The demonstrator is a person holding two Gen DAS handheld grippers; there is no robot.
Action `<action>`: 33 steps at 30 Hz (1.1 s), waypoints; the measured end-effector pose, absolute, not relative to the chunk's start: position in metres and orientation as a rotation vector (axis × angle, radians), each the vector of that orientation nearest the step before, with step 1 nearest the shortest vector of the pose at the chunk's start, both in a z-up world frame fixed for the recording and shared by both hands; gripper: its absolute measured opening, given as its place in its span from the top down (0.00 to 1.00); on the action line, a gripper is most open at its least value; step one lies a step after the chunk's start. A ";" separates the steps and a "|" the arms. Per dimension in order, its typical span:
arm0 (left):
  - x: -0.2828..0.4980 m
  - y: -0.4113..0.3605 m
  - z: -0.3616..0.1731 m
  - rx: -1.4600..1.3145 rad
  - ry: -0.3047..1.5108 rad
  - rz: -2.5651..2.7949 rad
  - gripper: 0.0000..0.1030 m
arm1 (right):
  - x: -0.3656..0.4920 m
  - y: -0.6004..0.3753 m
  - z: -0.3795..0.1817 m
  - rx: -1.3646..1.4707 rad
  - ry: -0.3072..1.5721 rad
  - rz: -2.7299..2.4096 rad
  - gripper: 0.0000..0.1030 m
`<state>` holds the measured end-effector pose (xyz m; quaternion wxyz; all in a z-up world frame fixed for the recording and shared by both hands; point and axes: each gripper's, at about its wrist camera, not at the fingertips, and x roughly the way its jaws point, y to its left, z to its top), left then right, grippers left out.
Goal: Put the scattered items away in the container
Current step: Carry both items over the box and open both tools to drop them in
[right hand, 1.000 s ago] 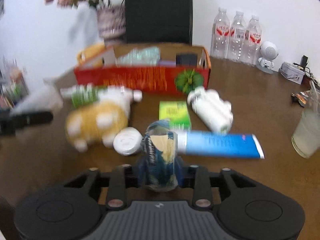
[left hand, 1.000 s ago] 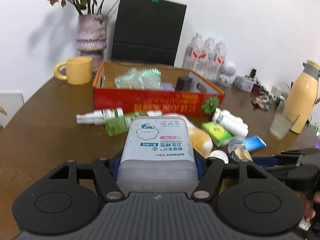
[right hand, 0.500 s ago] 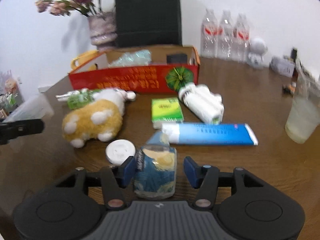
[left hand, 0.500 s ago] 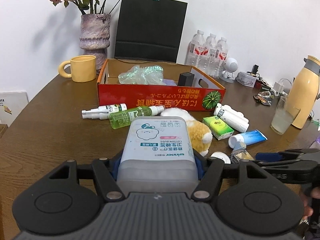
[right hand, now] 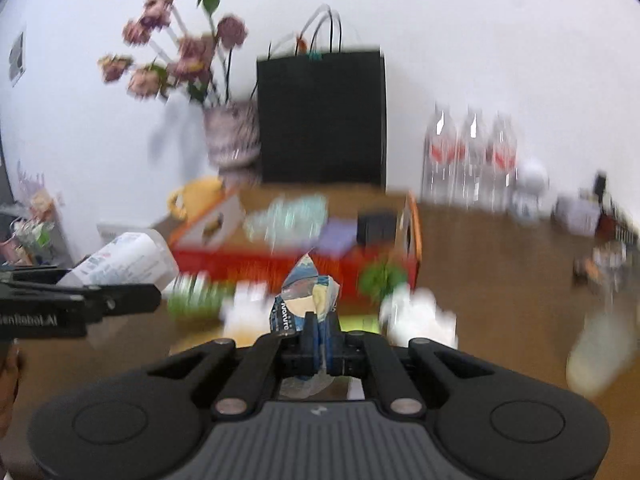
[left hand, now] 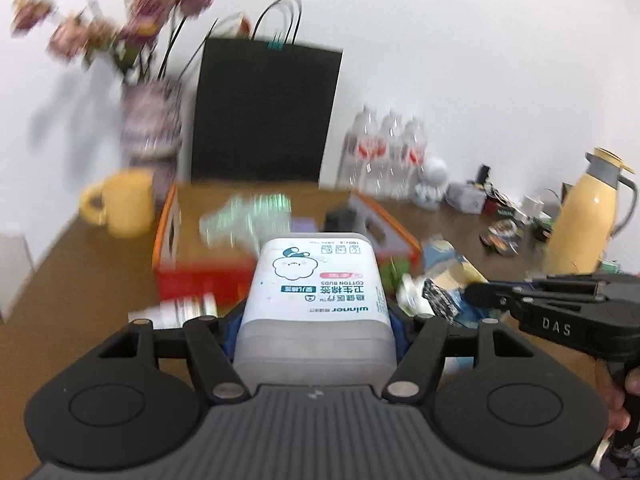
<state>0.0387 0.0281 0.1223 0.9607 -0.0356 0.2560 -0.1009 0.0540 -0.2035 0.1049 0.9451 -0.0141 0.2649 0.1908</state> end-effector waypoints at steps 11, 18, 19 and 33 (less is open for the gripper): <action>0.259 0.078 0.099 -0.044 0.832 0.000 0.35 | 0.269 -0.100 0.095 0.092 0.856 0.455 0.96; 0.270 0.110 0.086 -0.159 0.951 -0.010 0.34 | 0.294 -0.091 0.075 0.134 1.014 0.454 0.62; 0.269 0.115 0.086 -0.195 0.962 -0.024 0.32 | 0.295 -0.093 0.076 0.134 1.023 0.450 0.51; 0.232 0.079 0.139 -0.052 0.984 -0.007 0.00 | 0.265 -0.126 0.124 -0.082 1.104 0.283 0.20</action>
